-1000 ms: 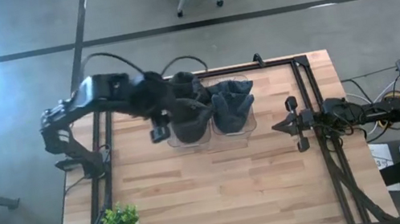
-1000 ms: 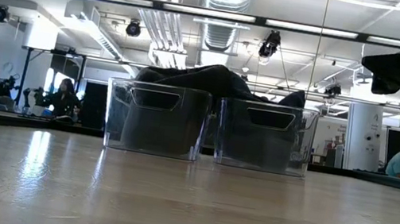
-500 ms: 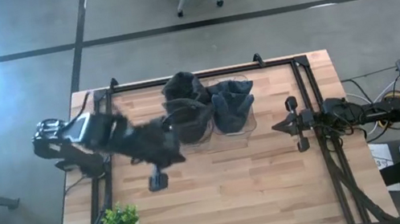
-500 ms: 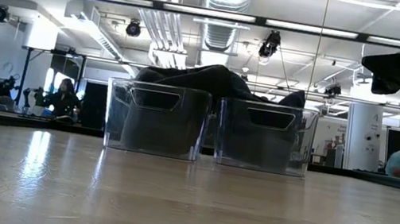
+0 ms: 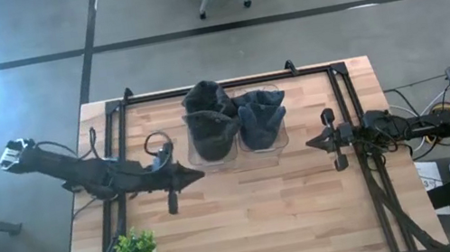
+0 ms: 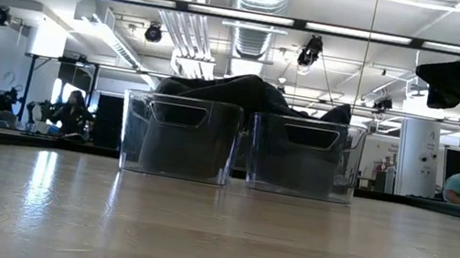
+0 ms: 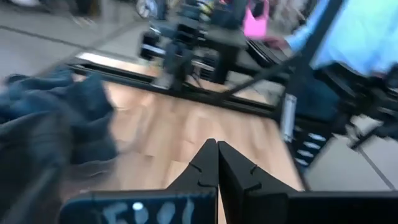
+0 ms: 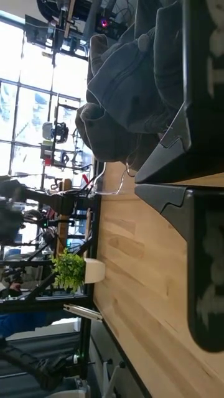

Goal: Pick & Place hat
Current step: Return to Home Position

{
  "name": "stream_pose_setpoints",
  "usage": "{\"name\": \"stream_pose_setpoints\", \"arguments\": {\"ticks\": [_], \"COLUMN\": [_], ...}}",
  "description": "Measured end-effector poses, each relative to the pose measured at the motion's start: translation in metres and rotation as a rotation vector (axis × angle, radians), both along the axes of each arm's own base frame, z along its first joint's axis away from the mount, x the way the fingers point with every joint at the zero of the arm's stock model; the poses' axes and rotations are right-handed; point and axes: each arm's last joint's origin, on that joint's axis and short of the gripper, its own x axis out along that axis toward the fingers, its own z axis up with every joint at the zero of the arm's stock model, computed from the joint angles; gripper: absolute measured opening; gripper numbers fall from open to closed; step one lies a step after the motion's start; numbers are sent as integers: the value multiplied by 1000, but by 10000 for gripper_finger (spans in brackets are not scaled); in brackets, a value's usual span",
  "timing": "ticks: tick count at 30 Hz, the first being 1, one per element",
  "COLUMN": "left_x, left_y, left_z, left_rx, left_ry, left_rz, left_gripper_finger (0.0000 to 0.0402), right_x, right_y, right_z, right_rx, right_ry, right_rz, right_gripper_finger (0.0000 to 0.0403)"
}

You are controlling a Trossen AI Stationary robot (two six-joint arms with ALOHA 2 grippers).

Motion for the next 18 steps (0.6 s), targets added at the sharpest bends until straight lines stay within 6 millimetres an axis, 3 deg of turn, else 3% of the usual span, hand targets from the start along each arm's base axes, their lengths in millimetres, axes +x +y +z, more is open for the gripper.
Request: {"name": "stream_pose_setpoints", "arguments": {"ticks": [5,11,14,18], "left_x": [-17,-33,-42,-49], "left_y": [8,18,21,25], "left_z": [-57,-121,-145,-161], "left_rx": [137,136,138,167], "left_ry": [-31,106,162,176], "left_rz": [22,19,10,3], "left_gripper_finger": [0,0,0,0], "right_x": [0,0,0,0], "right_y": [0,0,0,0], "right_z": [0,0,0,0], "right_rx": [0,0,0,0], "right_ry": [0,0,1,1], "right_rz": [0,0,0,-1], "right_gripper_finger": [9,9,9,9]}}
